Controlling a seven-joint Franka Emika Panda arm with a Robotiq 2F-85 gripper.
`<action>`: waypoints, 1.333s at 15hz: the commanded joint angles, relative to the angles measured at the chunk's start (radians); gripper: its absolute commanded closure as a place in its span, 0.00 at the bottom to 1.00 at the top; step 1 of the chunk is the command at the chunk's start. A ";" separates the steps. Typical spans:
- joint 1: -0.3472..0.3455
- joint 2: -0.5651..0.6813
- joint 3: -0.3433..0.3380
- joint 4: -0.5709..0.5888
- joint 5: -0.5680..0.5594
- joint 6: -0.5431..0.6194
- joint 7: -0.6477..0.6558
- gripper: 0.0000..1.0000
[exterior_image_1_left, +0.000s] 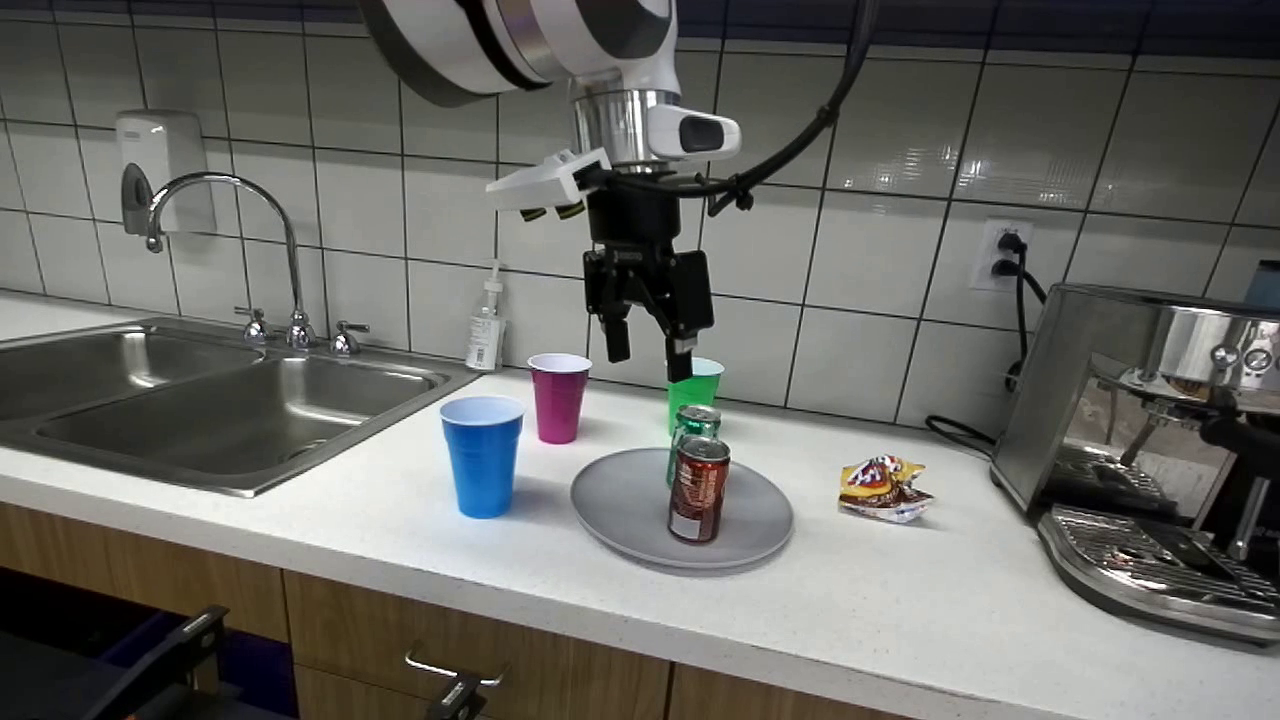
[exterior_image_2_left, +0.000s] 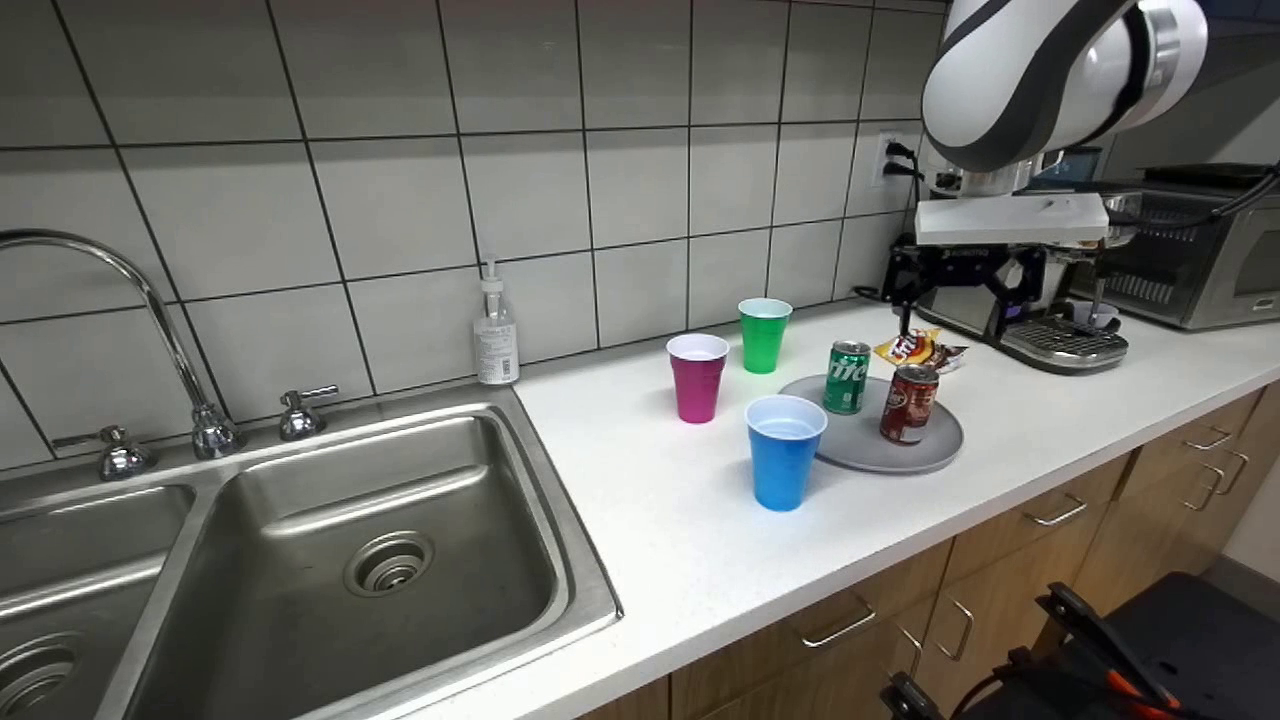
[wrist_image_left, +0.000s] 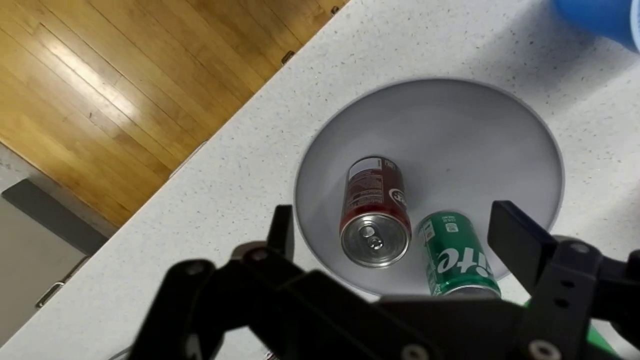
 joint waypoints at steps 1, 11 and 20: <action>-0.004 0.087 -0.002 0.071 -0.061 -0.010 0.095 0.00; 0.051 0.238 -0.078 0.155 -0.052 0.007 0.150 0.00; 0.103 0.345 -0.135 0.220 -0.038 0.012 0.133 0.00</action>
